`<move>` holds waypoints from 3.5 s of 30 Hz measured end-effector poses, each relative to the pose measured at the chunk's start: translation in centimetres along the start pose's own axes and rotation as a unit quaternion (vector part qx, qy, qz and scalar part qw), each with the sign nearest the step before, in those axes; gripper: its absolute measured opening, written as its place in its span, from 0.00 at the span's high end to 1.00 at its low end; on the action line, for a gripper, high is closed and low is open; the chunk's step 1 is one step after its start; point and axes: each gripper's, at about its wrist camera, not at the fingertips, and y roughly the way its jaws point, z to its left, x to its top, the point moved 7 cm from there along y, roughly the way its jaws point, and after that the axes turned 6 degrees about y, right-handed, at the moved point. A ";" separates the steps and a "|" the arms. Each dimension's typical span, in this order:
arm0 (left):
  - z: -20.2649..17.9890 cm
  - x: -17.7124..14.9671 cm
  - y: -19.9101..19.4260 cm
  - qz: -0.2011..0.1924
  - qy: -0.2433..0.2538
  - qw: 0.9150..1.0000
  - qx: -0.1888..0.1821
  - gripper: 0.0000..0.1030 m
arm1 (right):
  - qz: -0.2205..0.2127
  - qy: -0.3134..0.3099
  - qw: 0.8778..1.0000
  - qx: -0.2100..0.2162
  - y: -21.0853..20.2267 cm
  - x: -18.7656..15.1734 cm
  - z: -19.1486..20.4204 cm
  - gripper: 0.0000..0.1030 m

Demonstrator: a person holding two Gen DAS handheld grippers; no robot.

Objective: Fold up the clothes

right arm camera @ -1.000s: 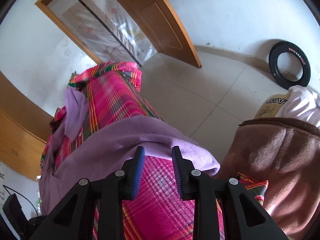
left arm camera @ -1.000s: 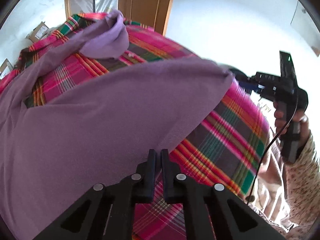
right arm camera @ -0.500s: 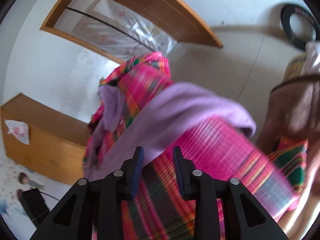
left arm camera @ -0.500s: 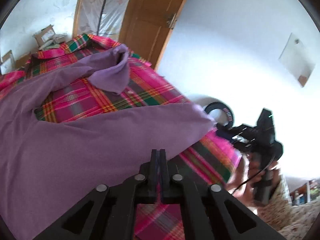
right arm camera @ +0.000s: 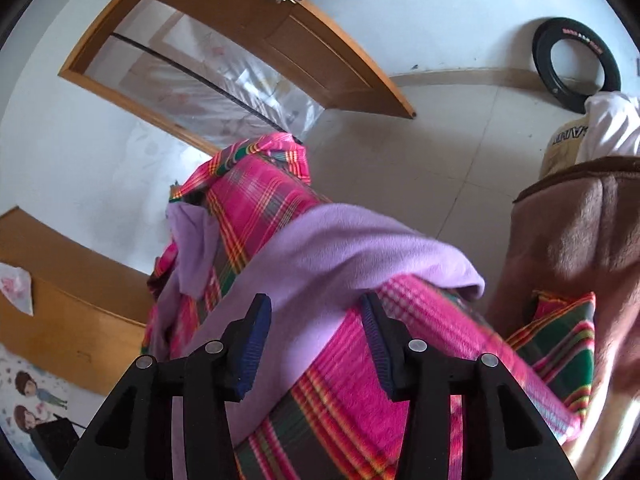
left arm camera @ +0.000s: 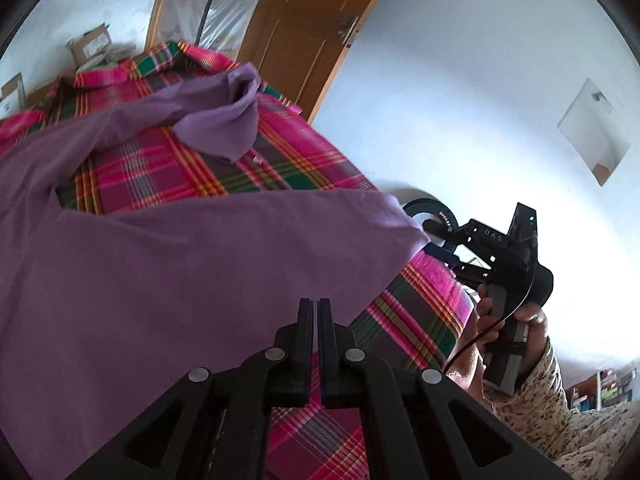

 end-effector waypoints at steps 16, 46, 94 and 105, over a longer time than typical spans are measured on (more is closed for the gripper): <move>-0.3 -3.9 4.1 0.094 0.079 0.988 0.089 0.72 | -0.040 0.012 0.999 -0.016 -0.6 2.7 -0.8 0.99; -0.2 -1.8 5.5 0.080 0.084 0.987 0.111 0.96 | 0.031 0.061 0.998 0.010 1.1 5.0 -2.5 0.89; 1.6 -0.9 3.9 0.086 0.007 0.996 -0.021 0.99 | -0.006 -0.219 0.966 -0.134 -0.1 2.2 -0.3 0.93; 1.8 -0.3 5.1 0.099 0.000 0.994 -0.035 0.96 | 0.079 -0.307 0.944 -0.085 7.5 4.0 4.4 0.69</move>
